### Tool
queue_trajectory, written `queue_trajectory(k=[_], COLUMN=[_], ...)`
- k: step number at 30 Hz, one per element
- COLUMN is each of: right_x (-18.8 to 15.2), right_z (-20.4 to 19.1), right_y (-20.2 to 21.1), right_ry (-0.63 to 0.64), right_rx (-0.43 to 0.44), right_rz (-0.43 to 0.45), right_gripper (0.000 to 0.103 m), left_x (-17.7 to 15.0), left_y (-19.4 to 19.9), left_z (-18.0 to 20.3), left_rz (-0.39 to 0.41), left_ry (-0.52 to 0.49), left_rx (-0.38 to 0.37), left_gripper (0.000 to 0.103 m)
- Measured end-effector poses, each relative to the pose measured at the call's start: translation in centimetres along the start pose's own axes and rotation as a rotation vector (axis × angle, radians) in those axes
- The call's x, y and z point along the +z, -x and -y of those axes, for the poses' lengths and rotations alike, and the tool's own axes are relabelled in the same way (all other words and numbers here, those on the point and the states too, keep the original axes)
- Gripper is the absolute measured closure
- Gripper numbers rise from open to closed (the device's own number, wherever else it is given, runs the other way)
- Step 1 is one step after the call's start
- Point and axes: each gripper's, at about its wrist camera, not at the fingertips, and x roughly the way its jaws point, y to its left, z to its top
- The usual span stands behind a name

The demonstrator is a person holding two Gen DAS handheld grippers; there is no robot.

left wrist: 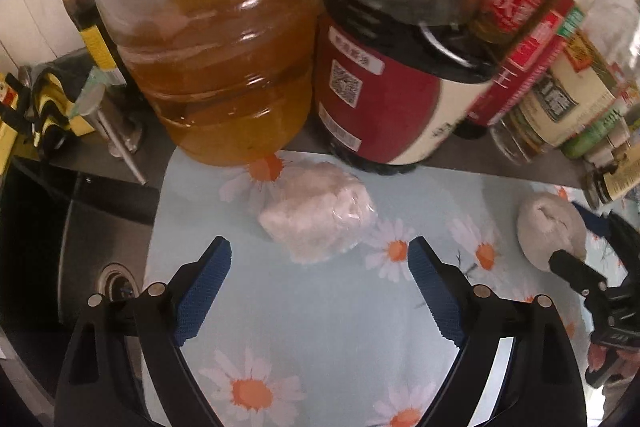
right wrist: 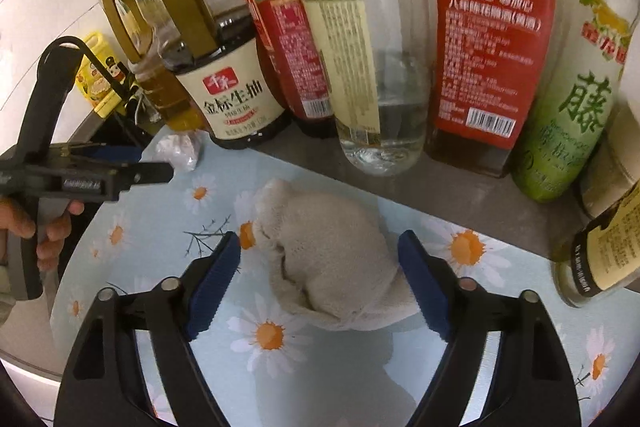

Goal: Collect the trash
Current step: 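Grasp the white tissue wad with the left tool while the right tool grasps the other tissue, then lift both tissues and carry them down to the black bin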

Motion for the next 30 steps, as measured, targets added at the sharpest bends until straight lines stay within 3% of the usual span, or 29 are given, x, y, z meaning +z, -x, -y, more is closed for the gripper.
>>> queue_trajectory(k=[9,18,19,21,30], right_x=[-0.9,-1.2,-1.1,-1.1,-1.0], right_z=[1.2,1.8,1.8,2.1,2.3], right_y=[-0.6,-0.3,-0.3,-0.2,0.5], right_ry=[-0.023,-0.032,-0.033,-0.044,-0.05], right_rx=[0.001,0.027,0.03,0.037,0.056], right_rz=[-0.012,0.002,0.001,0.002,0.001], right_gripper=[0.063,0.066,0.067,0.067,0.068], left_x=[1.6,2.1,2.2,2.2,0.7], left_y=[-2.3,-3.0,-3.1,-3.2,-1.4], left_z=[-0.5,-1.1,-1.1,-0.8,-0.1], left_rz=[-0.004,0.01,0.011,-0.007,0.027], left_ry=[0.007,0.002,0.0,0.001,0.002], left_rx=[0.038,0.055,0.054,0.043,0.051], left_gripper=[0.016,0.018,0.021,0.039,0.04])
